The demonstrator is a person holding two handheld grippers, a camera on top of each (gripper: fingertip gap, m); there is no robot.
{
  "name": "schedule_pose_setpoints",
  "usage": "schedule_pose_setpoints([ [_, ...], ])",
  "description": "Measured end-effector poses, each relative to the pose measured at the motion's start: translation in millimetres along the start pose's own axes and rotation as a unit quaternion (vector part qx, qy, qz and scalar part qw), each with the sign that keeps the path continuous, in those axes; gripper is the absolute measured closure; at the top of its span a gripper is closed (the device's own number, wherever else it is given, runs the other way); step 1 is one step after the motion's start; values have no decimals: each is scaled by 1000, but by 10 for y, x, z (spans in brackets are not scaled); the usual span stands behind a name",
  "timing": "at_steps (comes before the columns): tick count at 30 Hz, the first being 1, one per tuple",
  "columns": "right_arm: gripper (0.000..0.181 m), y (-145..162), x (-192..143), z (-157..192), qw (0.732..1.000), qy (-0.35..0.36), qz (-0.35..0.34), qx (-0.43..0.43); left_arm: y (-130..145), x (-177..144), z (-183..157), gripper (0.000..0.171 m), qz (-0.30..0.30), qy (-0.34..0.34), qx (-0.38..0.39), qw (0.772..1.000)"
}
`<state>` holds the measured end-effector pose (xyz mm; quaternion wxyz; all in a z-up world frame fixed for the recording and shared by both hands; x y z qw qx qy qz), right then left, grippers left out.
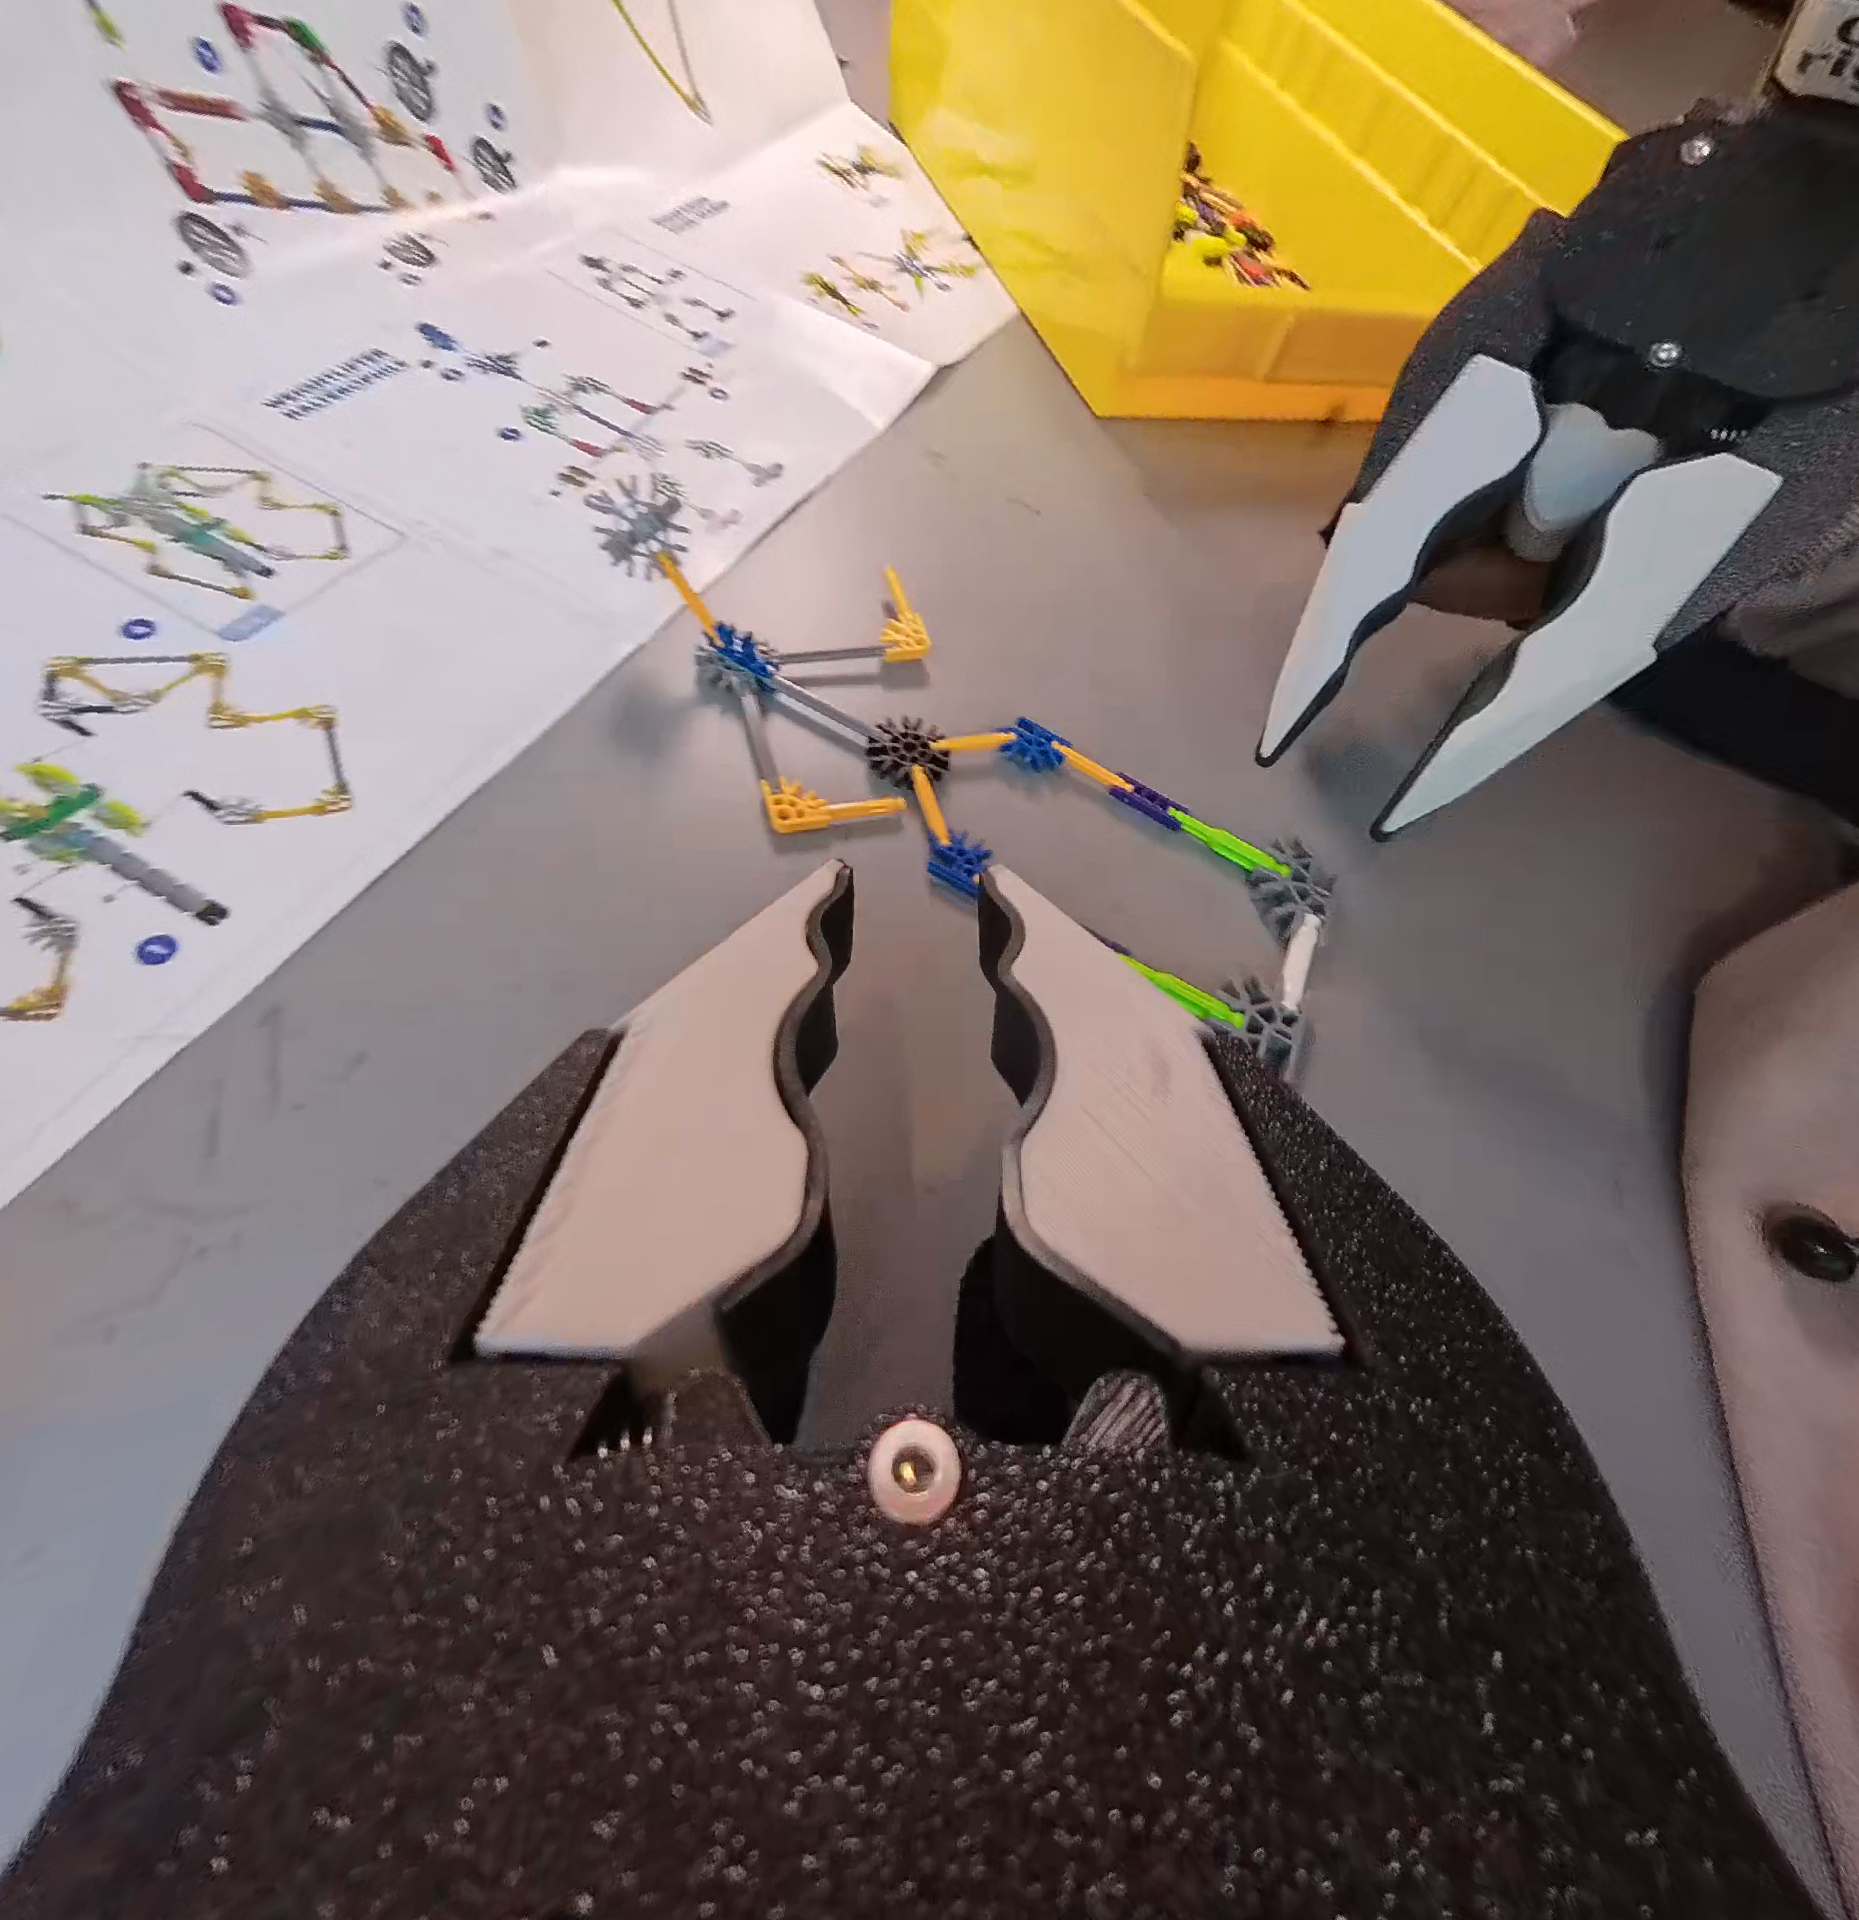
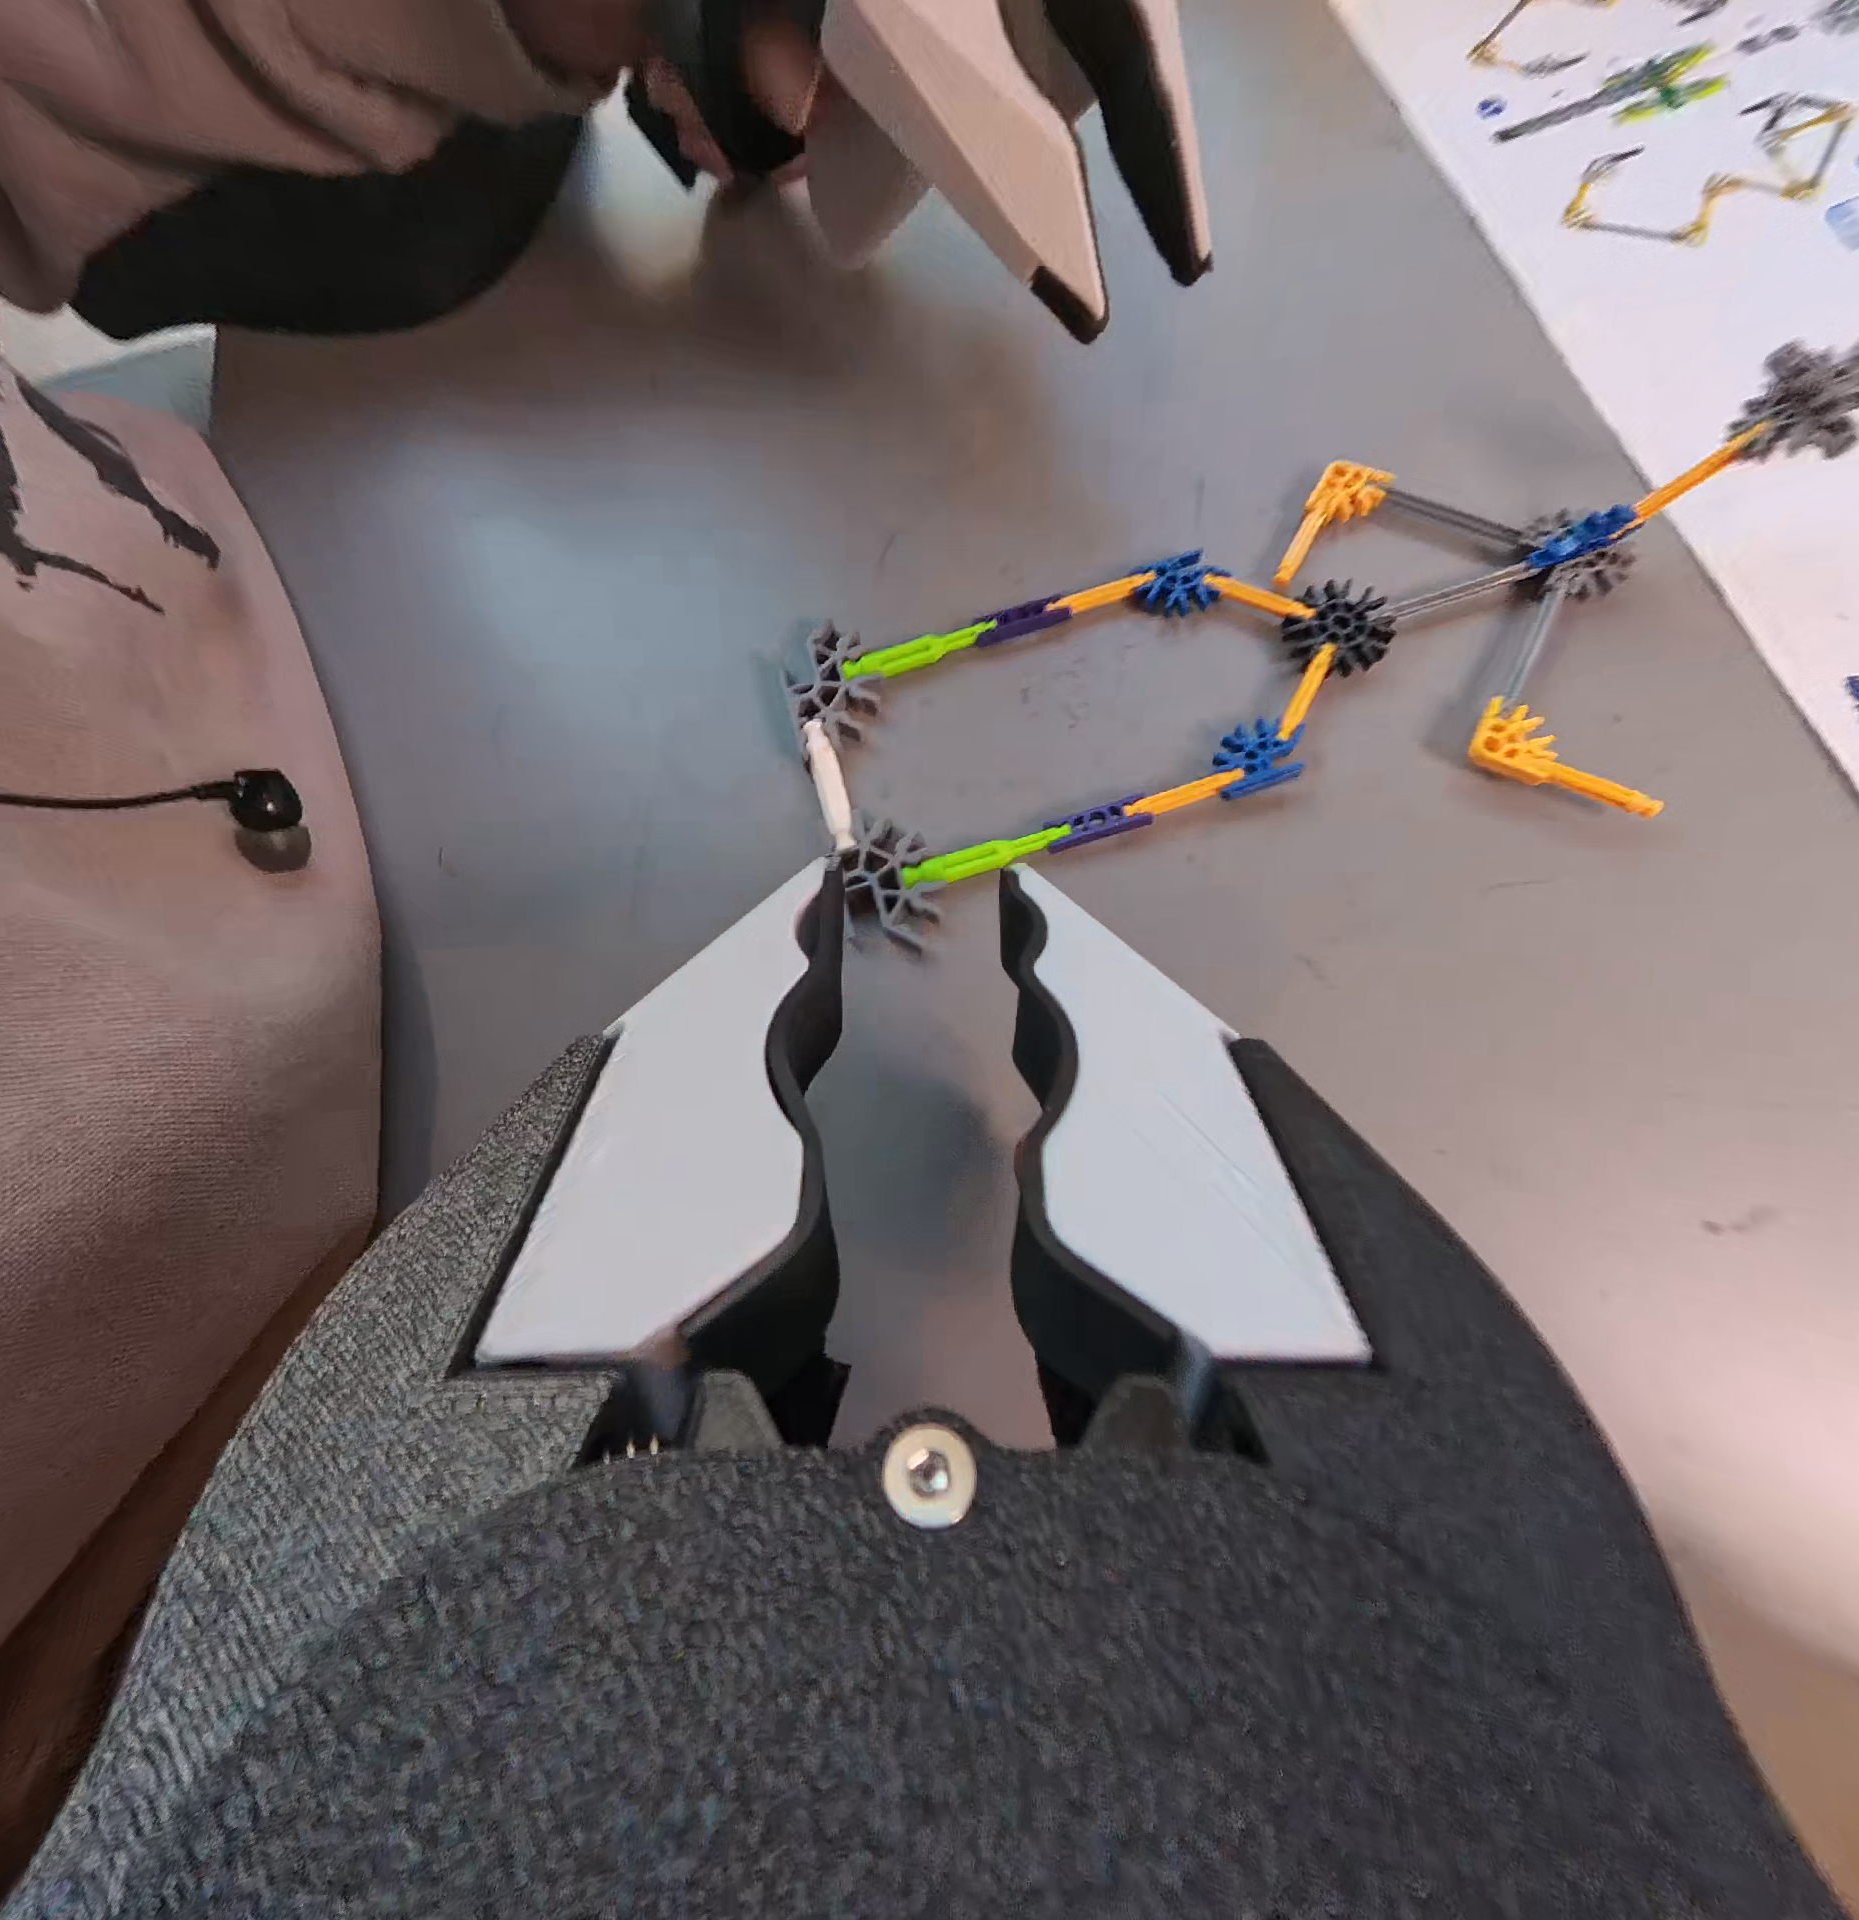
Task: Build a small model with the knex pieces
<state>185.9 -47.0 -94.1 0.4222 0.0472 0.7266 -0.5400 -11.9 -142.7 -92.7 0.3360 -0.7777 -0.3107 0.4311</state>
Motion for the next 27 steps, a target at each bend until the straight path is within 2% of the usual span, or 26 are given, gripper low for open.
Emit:
schedule_pose_setpoints([
  [4, 147, -25, -79, -199, 995, 61, -78, 34, -73, -83, 123, 147, -50, -48, -5, 998],
  [9, 144, -6, -199, -433, 974, 142, -153, 90, -133, -188, 215, 147, -96, -86, -10, 992],
  [17, 142, 67, -382, -628, 943, 193, -216, 165, -159, -251, 269, 147, -119, -89, -30, 988],
  [23, 150, 111, -354, -677, 941, 196, -199, 189, -152, -232, 280, 147, -112, -93, -30, 989],
  [27, 167, 101, -188, -799, 956, 219, -107, 166, -143, -146, 254, 150, -84, -98, -11, 992],
])
Point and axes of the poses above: each gripper's, where its closed fingertips meet, x out along the fingers, y out of its underside, z = x × y across the jaws, the point moved 8 cm from there along -x, back along the fingers, and after that the axes turned 13 degrees about -x, right-handed, at the moved point
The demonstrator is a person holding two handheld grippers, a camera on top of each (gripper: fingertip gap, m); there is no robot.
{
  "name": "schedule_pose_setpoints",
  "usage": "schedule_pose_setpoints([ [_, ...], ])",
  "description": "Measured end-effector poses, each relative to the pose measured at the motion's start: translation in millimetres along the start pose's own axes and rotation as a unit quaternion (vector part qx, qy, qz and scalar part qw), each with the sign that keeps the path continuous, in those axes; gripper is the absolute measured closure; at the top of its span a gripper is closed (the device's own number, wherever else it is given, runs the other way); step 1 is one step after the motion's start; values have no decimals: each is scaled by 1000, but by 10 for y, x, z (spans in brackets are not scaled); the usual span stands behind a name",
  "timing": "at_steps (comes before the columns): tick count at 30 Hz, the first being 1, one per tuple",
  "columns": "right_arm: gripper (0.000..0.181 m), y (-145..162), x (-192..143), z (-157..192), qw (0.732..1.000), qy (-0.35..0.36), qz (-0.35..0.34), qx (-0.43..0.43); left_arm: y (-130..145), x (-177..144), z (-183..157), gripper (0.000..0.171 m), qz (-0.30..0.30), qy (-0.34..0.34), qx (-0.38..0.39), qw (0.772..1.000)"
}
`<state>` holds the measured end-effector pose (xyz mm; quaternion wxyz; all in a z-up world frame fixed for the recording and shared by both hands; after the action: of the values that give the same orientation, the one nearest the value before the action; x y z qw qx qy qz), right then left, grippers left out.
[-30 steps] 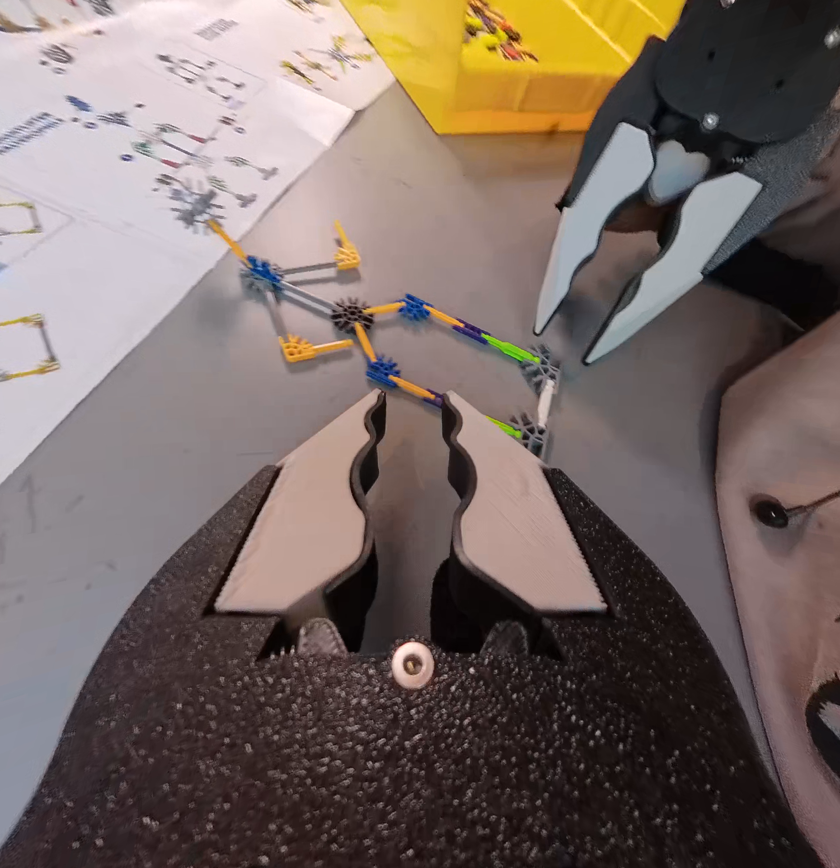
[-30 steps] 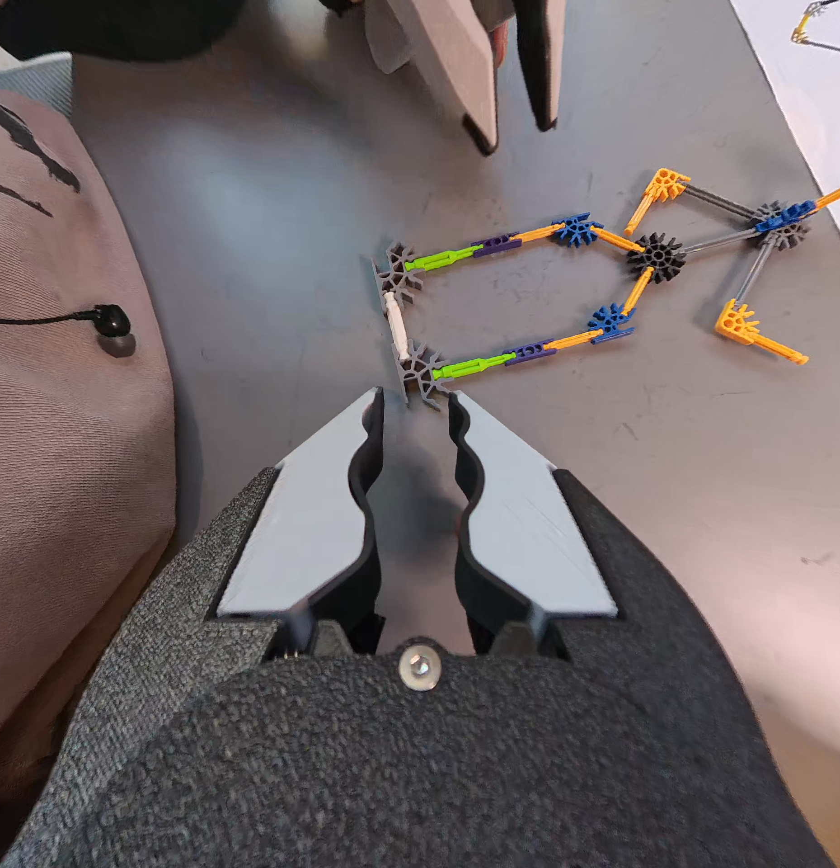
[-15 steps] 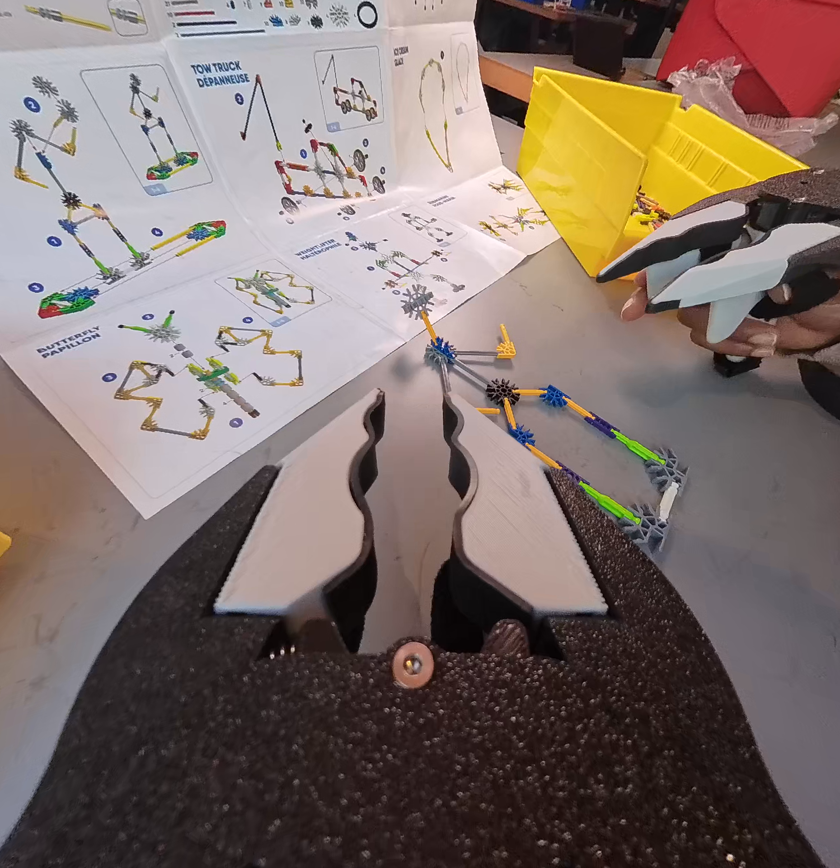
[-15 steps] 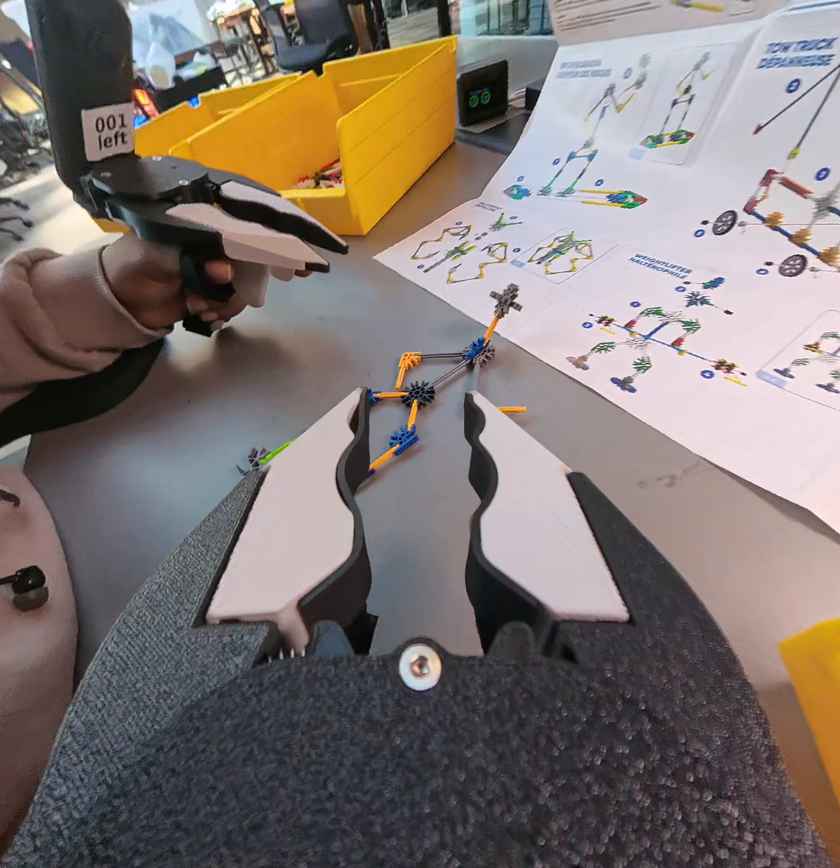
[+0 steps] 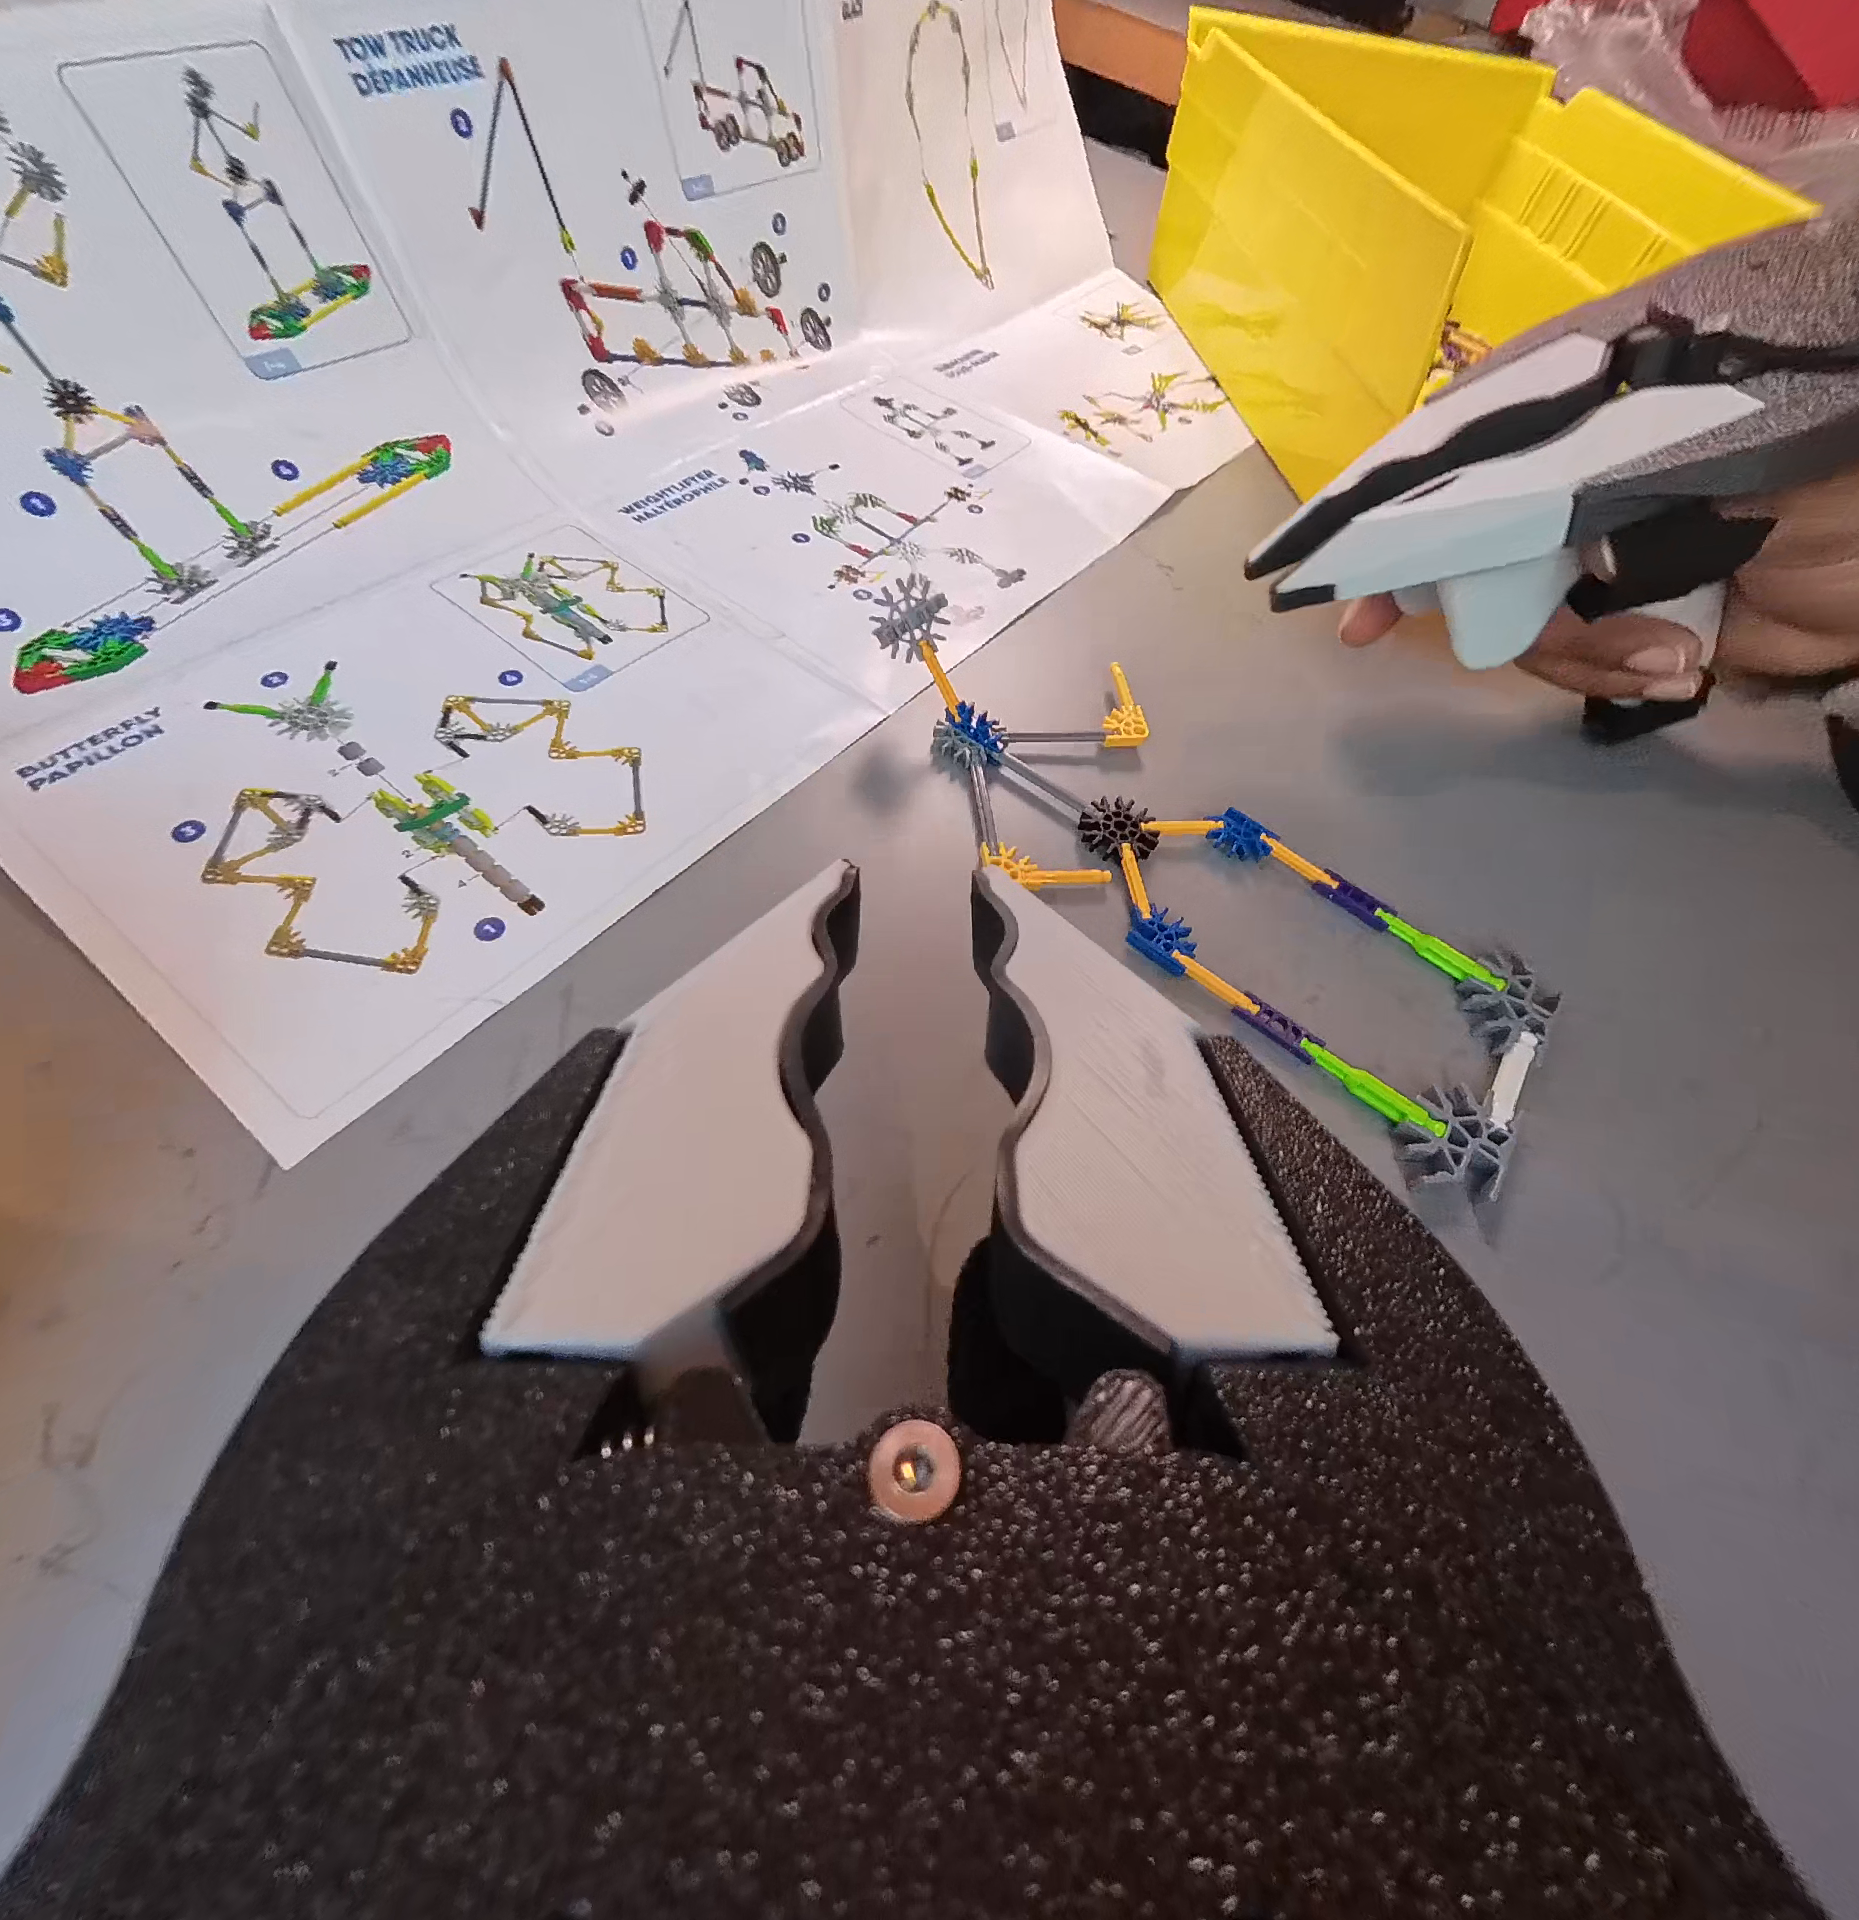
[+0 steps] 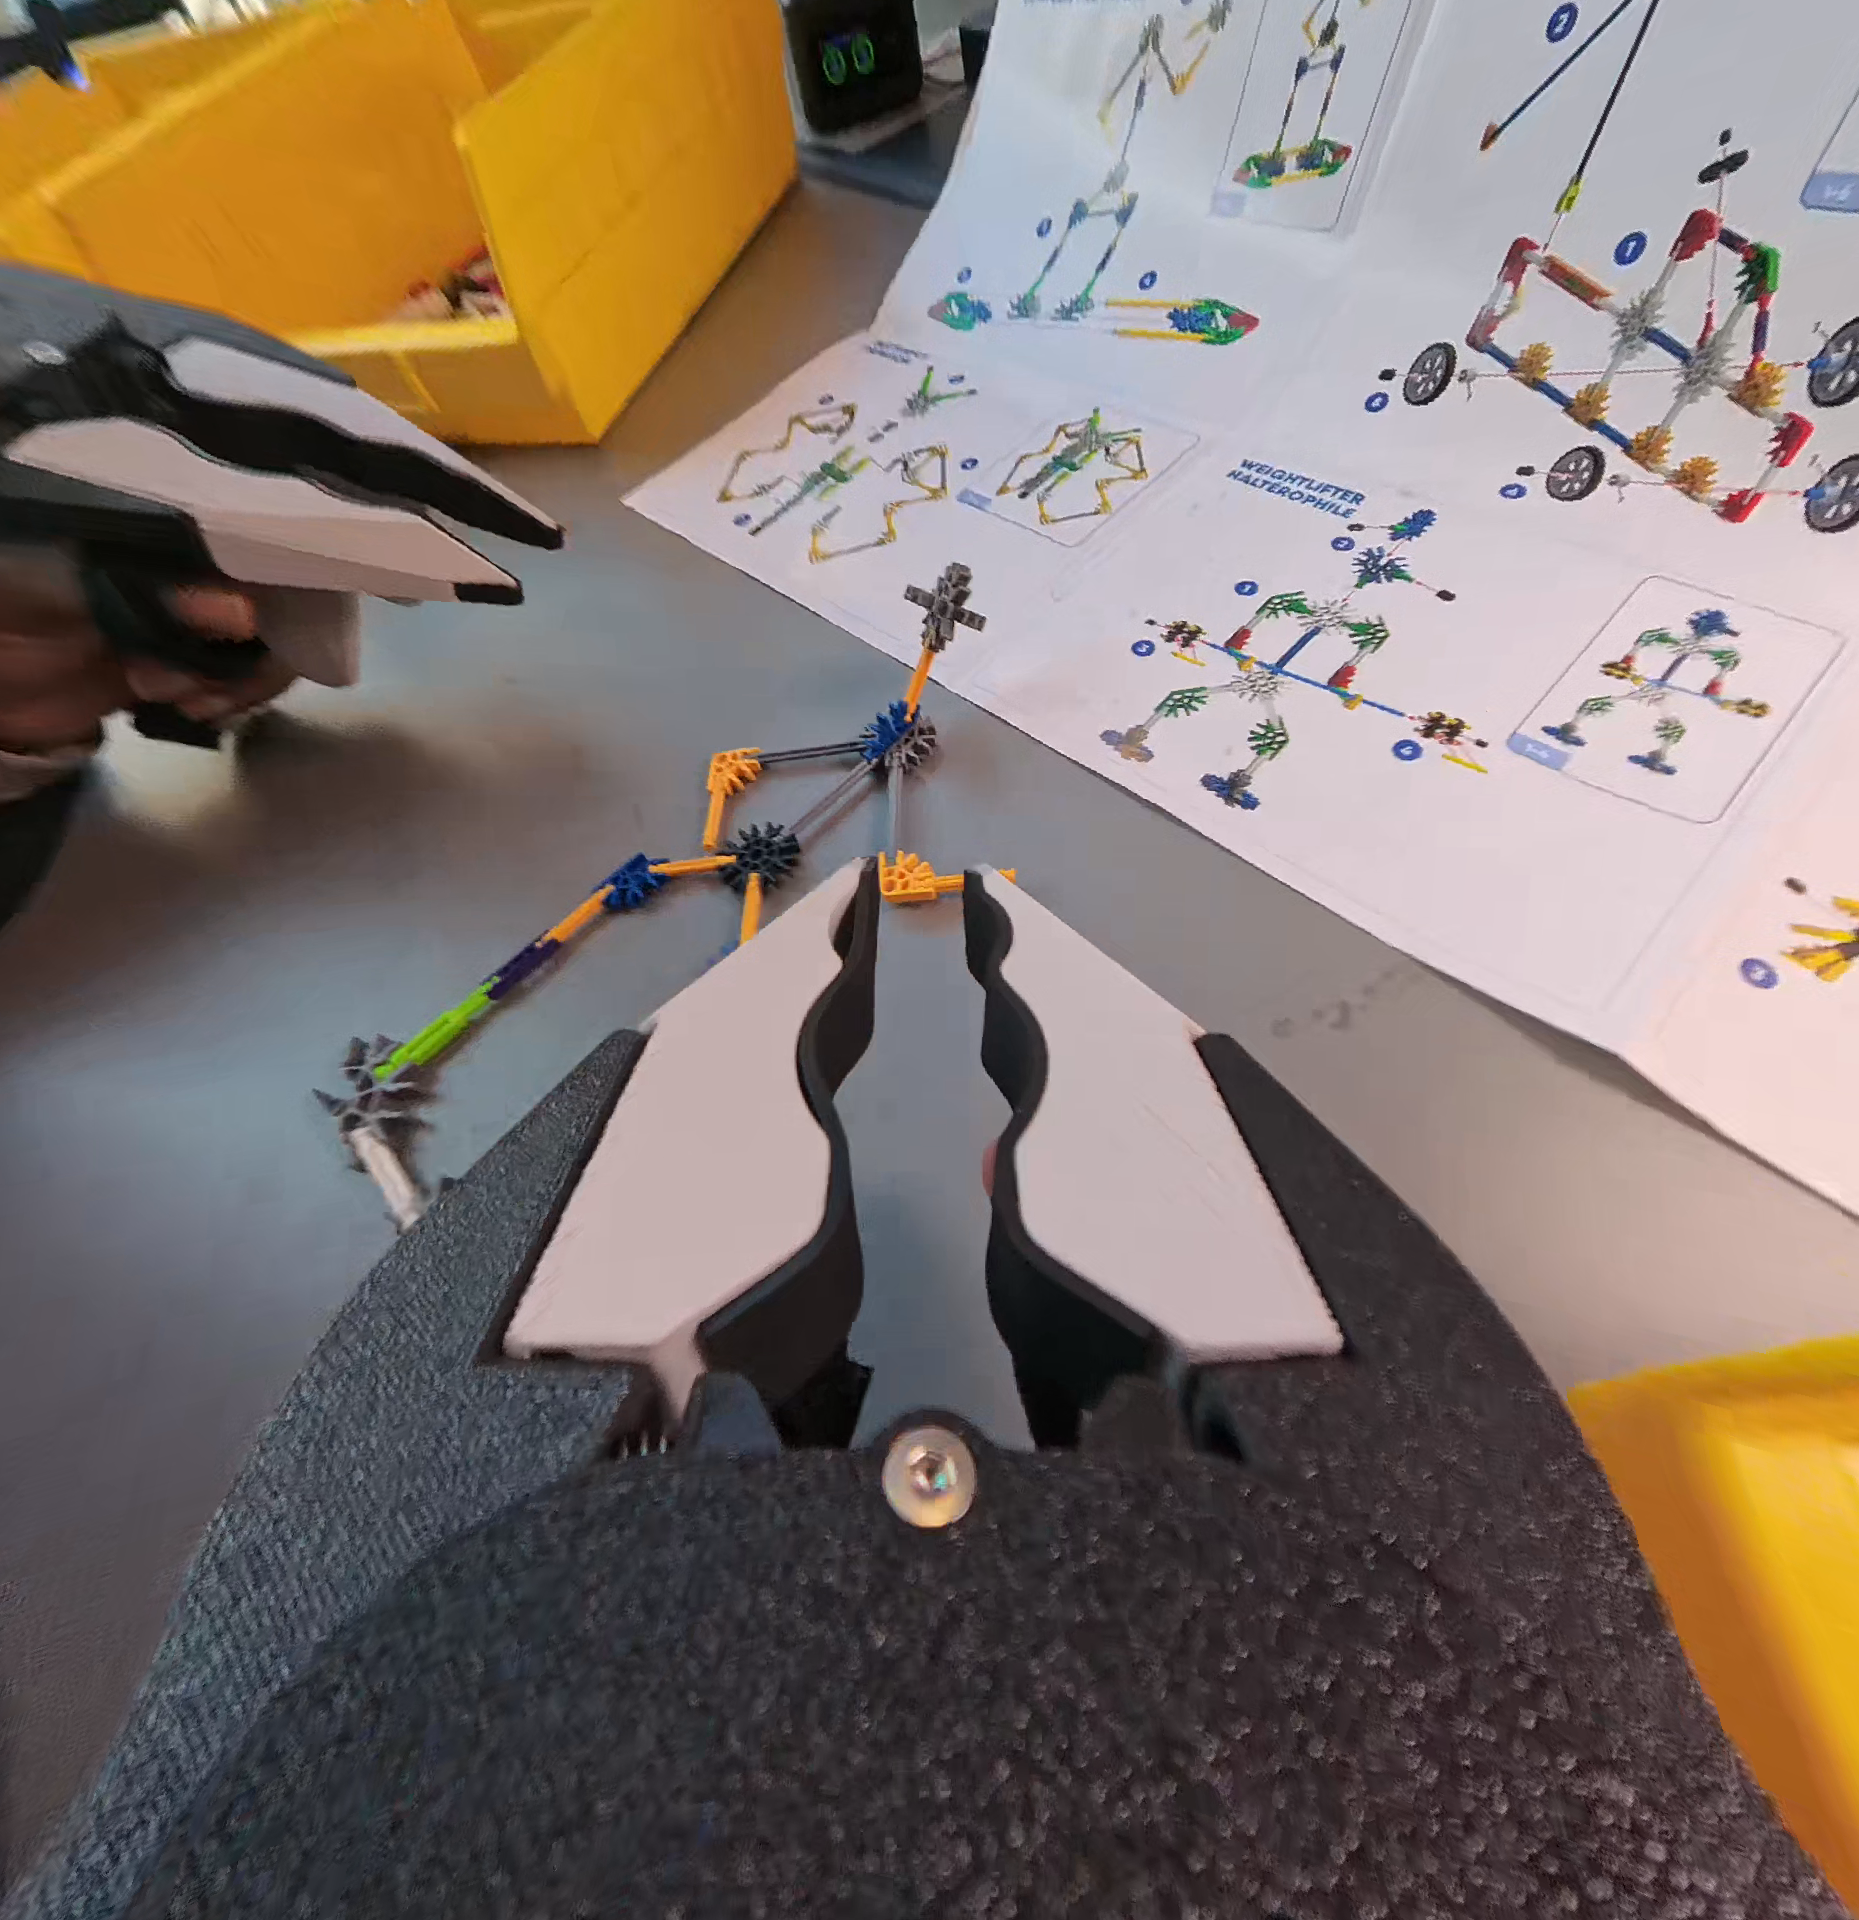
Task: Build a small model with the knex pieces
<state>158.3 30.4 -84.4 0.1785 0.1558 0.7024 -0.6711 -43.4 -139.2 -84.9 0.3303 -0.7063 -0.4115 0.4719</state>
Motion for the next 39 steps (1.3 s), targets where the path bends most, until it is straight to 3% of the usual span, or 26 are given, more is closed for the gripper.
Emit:
schedule_pose_setpoints([
  [4, 177, -31, 281, 9, 991, -2, 97, -87, 13, 268, -77, 151, 78, 8, 37, 996],
  [10, 181, -22, 480, 39, 977, -9, 161, -137, 88, 604, -144, 155, 155, 4, 76, 985],
  [16, 181, -48, 524, 55, 960, -21, 211, -185, 111, 640, -177, 162, 165, 1, 95, 982],
  [20, 181, -61, 534, 26, 961, -39, 218, -163, 118, 636, -187, 163, 168, -5, 103, 980],
  [24, 181, -44, 512, 25, 967, -23, 196, -160, 125, 624, -179, 164, 168, -3, 103, 980],
  [27, 172, -148, 366, 9, 982, 5, 124, -140, 113, 588, -151, 161, 154, -13, 100, 983],
  [32, 158, -342, 0, 32, 998, 6, 10, -60, -49, 448, -81, 159, 71, -38, 83, 993],
  [39, 143, -137, -175, 100, 994, 54, -88, -39, -169, 256, 208, 159, -20, -111, 54, 992],
])
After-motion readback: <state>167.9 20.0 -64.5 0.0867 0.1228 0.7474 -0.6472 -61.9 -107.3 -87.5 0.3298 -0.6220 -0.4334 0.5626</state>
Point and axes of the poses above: each gripper's, where its closed fingertips meet, x out along the fingers, y out of its underside, z = x × y across the jaws, the point moved 8 cm from there along -x, back along the fingers, and after that the axes turned 13 degrees about -x, right-handed, at the moved point
